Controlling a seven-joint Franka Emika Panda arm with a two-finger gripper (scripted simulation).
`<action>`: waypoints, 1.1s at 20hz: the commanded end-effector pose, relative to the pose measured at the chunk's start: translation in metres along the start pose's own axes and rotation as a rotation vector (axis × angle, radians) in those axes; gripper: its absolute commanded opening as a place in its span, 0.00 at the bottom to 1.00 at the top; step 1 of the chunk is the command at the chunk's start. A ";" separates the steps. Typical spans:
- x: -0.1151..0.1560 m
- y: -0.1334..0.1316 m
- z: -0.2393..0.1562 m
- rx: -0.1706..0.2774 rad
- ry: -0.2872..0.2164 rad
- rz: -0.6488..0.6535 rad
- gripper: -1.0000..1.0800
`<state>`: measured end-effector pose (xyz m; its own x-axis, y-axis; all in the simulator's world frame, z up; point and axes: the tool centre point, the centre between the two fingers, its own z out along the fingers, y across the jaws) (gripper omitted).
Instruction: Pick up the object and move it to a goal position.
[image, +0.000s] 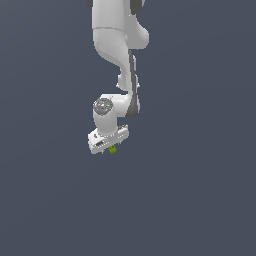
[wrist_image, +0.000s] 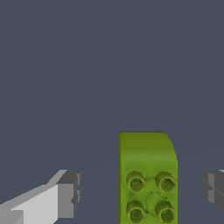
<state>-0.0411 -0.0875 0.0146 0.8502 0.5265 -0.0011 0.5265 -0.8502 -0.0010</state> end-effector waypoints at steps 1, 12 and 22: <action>0.001 0.001 0.002 -0.001 0.001 0.000 0.96; 0.001 0.001 0.002 -0.001 0.001 0.000 0.00; 0.001 0.028 -0.020 -0.001 0.001 0.000 0.00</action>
<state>-0.0297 -0.1045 0.0287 0.8497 0.5273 -0.0007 0.5273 -0.8497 -0.0009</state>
